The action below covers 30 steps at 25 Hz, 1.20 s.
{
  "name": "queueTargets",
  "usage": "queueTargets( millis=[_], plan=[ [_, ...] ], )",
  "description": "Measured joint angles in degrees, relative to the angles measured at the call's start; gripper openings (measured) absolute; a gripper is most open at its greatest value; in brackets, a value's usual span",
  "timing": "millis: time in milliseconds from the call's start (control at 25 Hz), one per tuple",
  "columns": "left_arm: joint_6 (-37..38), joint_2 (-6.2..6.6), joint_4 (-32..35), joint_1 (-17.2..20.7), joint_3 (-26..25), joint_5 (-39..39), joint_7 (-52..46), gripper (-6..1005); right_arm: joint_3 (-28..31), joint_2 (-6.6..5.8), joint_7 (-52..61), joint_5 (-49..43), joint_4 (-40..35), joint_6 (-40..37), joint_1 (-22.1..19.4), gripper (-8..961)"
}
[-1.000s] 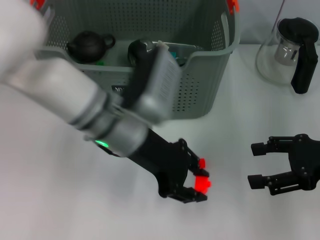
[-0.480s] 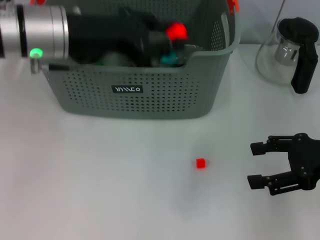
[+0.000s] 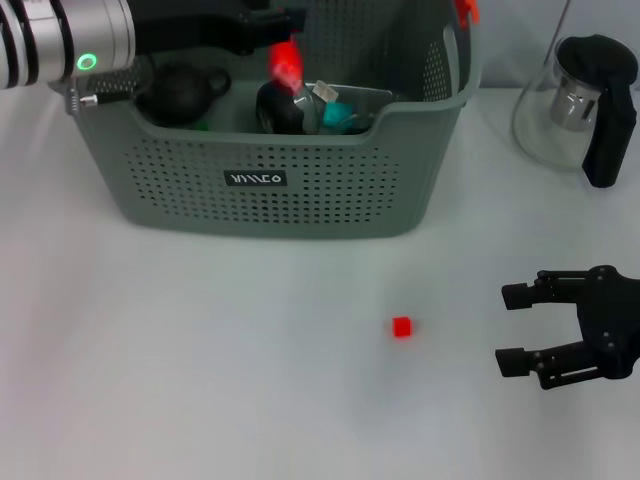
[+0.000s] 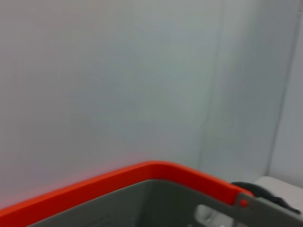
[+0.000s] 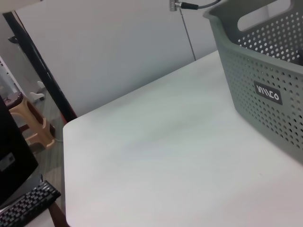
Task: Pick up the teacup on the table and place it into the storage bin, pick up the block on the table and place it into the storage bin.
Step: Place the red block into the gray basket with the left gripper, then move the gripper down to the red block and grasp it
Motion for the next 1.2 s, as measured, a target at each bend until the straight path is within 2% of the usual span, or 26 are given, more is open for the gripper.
queueTargets(
  millis=[280,360,480,520,560,600,680,800,960,1200],
  plan=[
    [-1.4,-0.22,1.5,0.4,0.0,0.0,-0.3,588,0.0,0.0,0.1,0.0,0.0,0.0,-0.3,942],
    [0.1,-0.01,2.5,0.8,0.0,0.0,-0.8,680,0.0,0.0,0.1,0.0,0.0,0.1,-0.3,942],
    [9.4,0.4,5.7,2.2,-0.4,-0.1,0.0,818,0.0,-0.01,0.1,0.0,0.2,0.1,-0.4,942],
    [18.4,0.19,8.1,3.3,-0.5,-0.2,2.8,885,0.0,-0.05,0.1,0.0,0.4,0.1,-0.4,942],
    [23.1,-0.17,9.1,4.1,-0.3,-0.1,4.7,952,0.0,-0.09,0.1,0.0,0.5,0.1,-0.4,942],
    [23.1,-0.17,9.1,4.1,-0.3,-0.1,4.7,952,0.0,-0.12,0.1,0.0,0.6,0.2,-0.4,942],
    [29.9,-1.29,10.9,6.0,0.5,0.0,8.7,952,0.0,-0.19,0.2,0.0,0.7,0.4,-0.4,942],
    [35.4,-2.65,11.8,8.7,2.5,0.1,14.3,951,0.0,-0.6,0.2,0.0,1.6,0.7,-0.1,941],
    [40.4,-3.24,11.2,10.4,3.4,0.6,18.4,951,-0.2,-0.97,-0.3,-0.1,3.4,2.5,1.0,921],
    [44.3,-3.78,10.9,12.6,2.4,2.9,19.2,952,-1.2,0.6,-1.8,-5.2,6.8,8.4,4.9,880]
  ],
)
